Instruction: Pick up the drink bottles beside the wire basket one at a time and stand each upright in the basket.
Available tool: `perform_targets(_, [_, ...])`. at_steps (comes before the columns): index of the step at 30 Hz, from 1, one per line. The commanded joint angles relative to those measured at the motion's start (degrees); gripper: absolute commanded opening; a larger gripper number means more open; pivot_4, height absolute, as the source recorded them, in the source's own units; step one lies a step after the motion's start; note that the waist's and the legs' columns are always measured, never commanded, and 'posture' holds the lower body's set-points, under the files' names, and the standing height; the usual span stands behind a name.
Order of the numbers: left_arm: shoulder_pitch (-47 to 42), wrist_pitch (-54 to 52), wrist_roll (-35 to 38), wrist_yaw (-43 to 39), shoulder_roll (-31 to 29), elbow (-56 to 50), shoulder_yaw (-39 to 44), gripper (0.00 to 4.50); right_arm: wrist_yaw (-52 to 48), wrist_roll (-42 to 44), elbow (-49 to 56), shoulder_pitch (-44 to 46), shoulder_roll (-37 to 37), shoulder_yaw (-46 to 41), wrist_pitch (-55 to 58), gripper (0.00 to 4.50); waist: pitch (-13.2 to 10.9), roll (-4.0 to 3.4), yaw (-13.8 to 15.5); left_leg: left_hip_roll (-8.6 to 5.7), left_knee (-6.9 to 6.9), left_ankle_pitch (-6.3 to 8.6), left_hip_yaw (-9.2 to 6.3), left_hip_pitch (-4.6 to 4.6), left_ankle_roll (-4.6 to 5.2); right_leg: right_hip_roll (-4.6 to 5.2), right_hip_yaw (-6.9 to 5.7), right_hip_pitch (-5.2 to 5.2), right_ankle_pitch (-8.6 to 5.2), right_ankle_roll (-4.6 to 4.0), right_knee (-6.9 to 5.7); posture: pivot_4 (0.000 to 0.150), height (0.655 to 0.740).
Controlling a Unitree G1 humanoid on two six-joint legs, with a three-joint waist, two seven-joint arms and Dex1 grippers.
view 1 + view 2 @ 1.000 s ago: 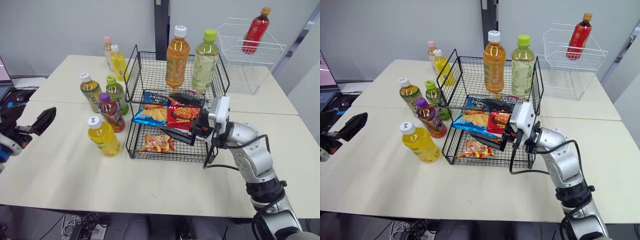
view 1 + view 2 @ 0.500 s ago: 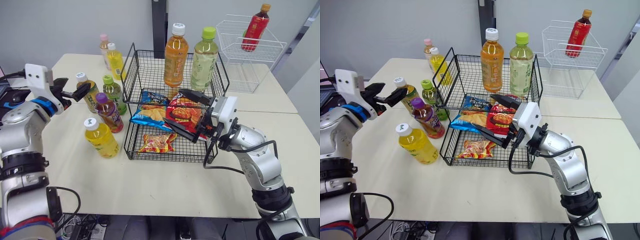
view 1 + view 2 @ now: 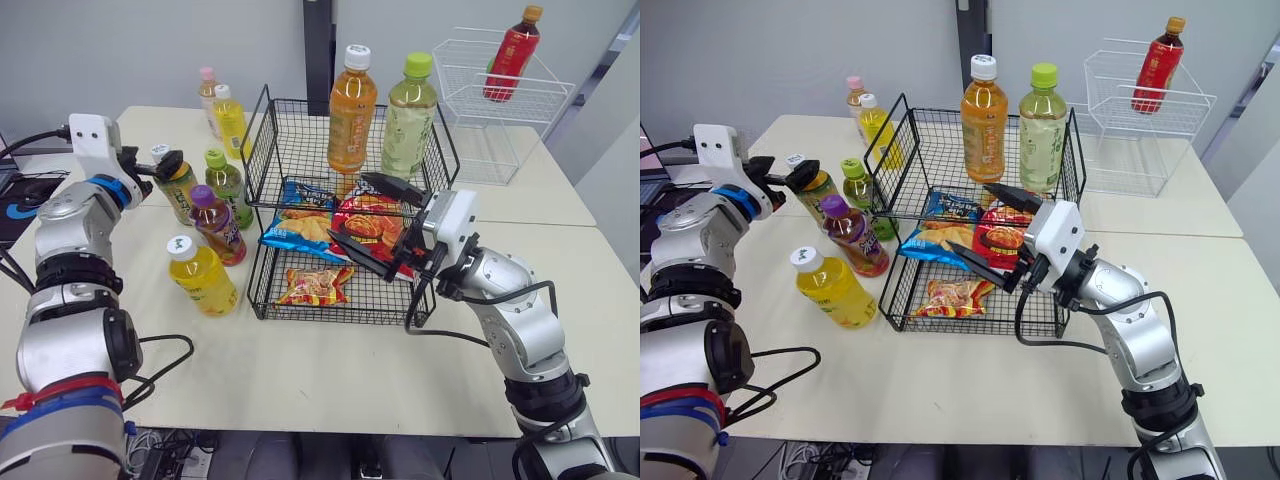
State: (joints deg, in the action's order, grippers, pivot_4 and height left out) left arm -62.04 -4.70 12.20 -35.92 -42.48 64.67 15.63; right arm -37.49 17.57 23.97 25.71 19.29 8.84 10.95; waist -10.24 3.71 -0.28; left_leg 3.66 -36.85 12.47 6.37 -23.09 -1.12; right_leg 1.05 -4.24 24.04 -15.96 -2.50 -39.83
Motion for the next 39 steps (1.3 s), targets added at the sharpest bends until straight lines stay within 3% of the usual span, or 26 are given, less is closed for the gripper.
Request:
perform_targets(1, [-3.6, 2.6, -2.1, 0.1, -0.5, 3.0, -0.9, 4.49, -0.1, 0.7, 2.4, 1.1, 0.5, -1.2, -0.4, 4.50, 0.0, 0.00, 0.0, 0.00, 0.00, 0.00, 0.00, 0.00, 0.00, 0.00, 0.00, 0.00, 0.00, 0.00, 0.00, 0.150, 0.7400])
perform_targets(6, [-4.8, 3.0, -3.5, 1.1, -0.4, 6.1, -1.1, 4.49, -0.4, 0.8, 2.4, 1.3, 0.7, -1.1, -0.6, 4.50, 0.0, 0.00, -0.2, 0.00, 0.00, 0.00, 0.01, 0.01, 0.00, 0.00, 0.00, 0.01, 0.00, 0.00, -0.03, 0.150, 0.7400])
perform_targets(7, [-4.9, 3.1, -3.5, 1.1, -0.3, 6.4, -0.8, 4.32, -0.4, 0.9, 2.4, 1.3, 0.7, -1.1, -0.5, 4.50, 0.0, 0.00, -0.2, 0.00, 0.00, 0.00, 0.01, 0.01, 0.00, 0.00, 0.00, 0.01, 0.00, 0.00, -0.03, 0.150, 0.7400])
perform_targets(9, [-5.2, 3.6, -3.6, 1.3, -0.1, 6.7, -0.6, 3.92, -0.4, 0.9, 2.6, 1.3, 0.7, -1.1, -0.4, 4.50, 0.0, 0.00, -0.2, 0.00, 0.00, 0.00, 0.01, 0.01, 0.00, 0.00, 0.00, 0.02, 0.00, 0.00, -0.04, 0.150, 0.7400])
perform_targets(17, [-4.9, 3.6, -3.8, 1.2, -0.1, 7.4, -0.8, 1.48, -0.1, 1.3, 4.0, 0.3, 1.1, -1.4, 0.4, 4.50, 0.0, 0.00, -0.2, 0.00, -0.01, 0.00, 0.01, 0.01, 0.00, 0.00, 0.01, 0.01, 0.00, 0.00, -0.04, 0.150, 0.7400])
perform_targets(18, [-4.9, 3.6, -3.8, 1.2, -0.1, 7.4, -0.8, 1.33, -0.1, 1.3, 4.1, 0.3, 1.1, -1.4, 0.5, 4.50, 0.0, 0.00, -0.2, 0.00, -0.01, 0.00, 0.01, 0.02, 0.00, 0.00, 0.01, 0.01, 0.00, 0.00, -0.05, 0.150, 0.7400])
perform_targets(28, [-6.0, 5.4, -3.0, -0.6, -1.1, 6.1, 0.0, 1.33, 0.5, 1.3, 4.2, 0.5, 0.7, -1.1, 0.7, 4.50, 0.0, 0.00, -0.2, 0.00, -0.03, -0.01, 0.00, 0.01, -0.01, 0.00, -0.01, 0.01, 0.00, 0.00, -0.07, 0.150, 0.7400])
perform_targets(39, [-12.7, 0.6, -1.9, -10.0, -8.6, -2.7, 0.5, 1.33, 0.1, 1.4, 2.4, 1.0, -0.3, -1.3, -1.3, 4.50, -0.1, 0.26, -0.4, 0.00, -0.09, -0.14, -0.05, -0.27, -0.23, 0.00, -0.06, 0.21, 0.00, -0.01, -0.02, 0.150, 0.7400])
